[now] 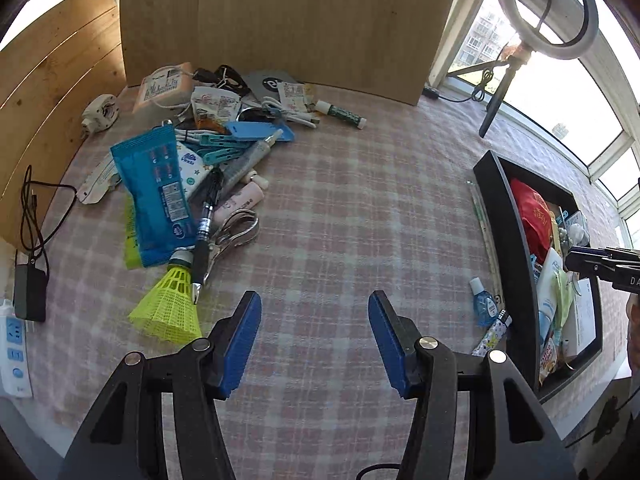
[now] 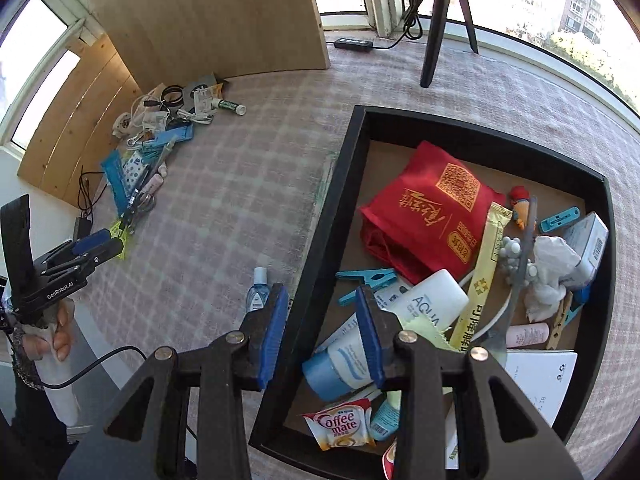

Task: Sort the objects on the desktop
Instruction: 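Grasp the yellow shuttlecock with the left tool while the right tool grasps the blue eye-drop bottle, then drop the shuttlecock in the tray with the left tool while the right tool drops the eye-drop bottle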

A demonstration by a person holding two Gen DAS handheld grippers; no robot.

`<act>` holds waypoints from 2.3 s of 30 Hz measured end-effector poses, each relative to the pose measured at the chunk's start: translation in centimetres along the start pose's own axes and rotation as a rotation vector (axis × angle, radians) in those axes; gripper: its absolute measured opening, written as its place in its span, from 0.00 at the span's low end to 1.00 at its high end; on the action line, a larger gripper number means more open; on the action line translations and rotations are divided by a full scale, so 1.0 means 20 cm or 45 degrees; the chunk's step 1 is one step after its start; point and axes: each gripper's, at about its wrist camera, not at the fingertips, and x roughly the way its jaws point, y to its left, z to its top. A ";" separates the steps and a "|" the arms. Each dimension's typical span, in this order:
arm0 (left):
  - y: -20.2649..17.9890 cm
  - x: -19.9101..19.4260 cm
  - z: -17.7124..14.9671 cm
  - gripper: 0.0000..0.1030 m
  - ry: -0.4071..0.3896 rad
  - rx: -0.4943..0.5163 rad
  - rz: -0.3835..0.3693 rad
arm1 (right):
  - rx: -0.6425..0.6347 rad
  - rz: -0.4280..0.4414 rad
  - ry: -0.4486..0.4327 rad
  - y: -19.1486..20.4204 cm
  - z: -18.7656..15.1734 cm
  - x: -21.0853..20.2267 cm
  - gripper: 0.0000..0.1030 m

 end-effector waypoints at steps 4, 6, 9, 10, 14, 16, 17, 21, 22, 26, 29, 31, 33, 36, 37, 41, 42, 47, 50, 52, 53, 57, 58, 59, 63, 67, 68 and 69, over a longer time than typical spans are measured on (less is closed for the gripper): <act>0.21 -0.02 -0.05 0.51 0.008 -0.107 0.016 | -0.110 0.006 0.074 0.20 0.02 0.12 0.34; 0.29 -0.02 -0.07 0.51 0.012 -0.153 0.021 | -0.140 -0.008 0.117 0.27 0.02 0.19 0.34; 0.39 -0.01 -0.09 0.51 0.022 -0.214 0.006 | -0.158 -0.041 0.183 0.33 0.02 0.30 0.34; 0.41 0.00 -0.09 0.51 0.023 -0.228 0.004 | -0.167 -0.063 0.200 0.35 0.01 0.33 0.34; 0.43 0.04 -0.10 0.51 0.022 -0.208 0.032 | -0.168 -0.111 0.249 0.36 -0.01 0.42 0.34; 0.43 0.07 -0.10 0.51 0.033 -0.188 0.031 | -0.165 -0.143 0.259 0.36 -0.03 0.46 0.34; 0.42 0.09 -0.10 0.51 0.041 -0.186 0.027 | -0.158 -0.155 0.265 0.35 -0.04 0.48 0.34; 0.44 0.14 -0.07 0.46 0.050 -0.209 0.009 | -0.135 -0.182 0.288 0.34 -0.05 0.54 0.34; 0.45 0.15 -0.06 0.46 0.052 -0.219 0.001 | -0.134 -0.190 0.291 0.34 -0.06 0.55 0.34; 0.50 0.18 -0.03 0.40 0.055 -0.273 -0.021 | -0.134 -0.201 0.310 0.35 -0.06 0.59 0.34; 0.55 0.20 -0.01 0.29 0.055 -0.328 -0.057 | -0.153 -0.211 0.316 0.37 -0.07 0.61 0.34; 0.58 0.21 -0.01 0.17 0.059 -0.347 -0.065 | -0.160 -0.229 0.316 0.38 -0.07 0.62 0.34; 0.61 0.22 -0.02 0.10 0.059 -0.377 -0.092 | -0.172 -0.247 0.315 0.39 -0.07 0.63 0.33; 0.61 0.20 -0.04 0.03 0.048 -0.367 -0.089 | -0.202 -0.268 0.314 0.43 -0.08 0.63 0.30; 0.61 0.19 -0.04 0.01 0.044 -0.358 -0.079 | -0.198 -0.254 0.316 0.43 -0.08 0.63 0.30; 0.65 0.14 -0.09 0.01 0.033 -0.369 -0.068 | -0.137 -0.178 0.314 0.42 -0.07 0.62 0.30; 0.66 0.12 -0.09 0.01 0.026 -0.376 -0.066 | -0.129 -0.168 0.308 0.41 -0.06 0.61 0.30; 0.68 0.01 -0.13 0.01 -0.024 -0.386 -0.063 | -0.112 -0.117 0.272 0.40 0.03 0.55 0.30; 0.65 -0.06 -0.14 0.01 -0.050 -0.371 -0.065 | -0.117 -0.097 0.244 0.41 0.05 0.49 0.30; 0.60 -0.09 -0.14 0.01 -0.067 -0.350 -0.075 | -0.123 -0.090 0.220 0.41 0.06 0.45 0.30; 0.57 -0.11 -0.13 0.01 -0.074 -0.332 -0.084 | -0.125 -0.087 0.209 0.40 0.07 0.43 0.30; 0.38 -0.15 -0.11 0.01 -0.087 -0.243 -0.141 | -0.119 -0.069 0.178 0.37 0.06 0.34 0.30; 0.32 -0.15 -0.10 0.01 -0.087 -0.217 -0.155 | -0.113 -0.070 0.168 0.35 0.04 0.31 0.30; 0.26 -0.15 -0.09 0.01 -0.085 -0.193 -0.169 | -0.103 -0.070 0.159 0.33 0.03 0.28 0.30; -0.02 -0.12 -0.05 0.01 -0.050 -0.087 -0.256 | -0.053 -0.085 0.120 0.21 -0.07 0.17 0.30; -0.35 -0.07 -0.03 0.01 -0.007 0.050 -0.338 | 0.022 -0.125 0.083 0.00 -0.14 0.03 0.30; -0.44 -0.06 -0.04 0.01 0.003 0.086 -0.359 | 0.045 -0.138 0.074 -0.07 -0.16 0.00 0.30; -0.53 -0.05 -0.04 0.01 0.013 0.123 -0.376 | 0.069 -0.151 0.066 -0.13 -0.17 -0.03 0.30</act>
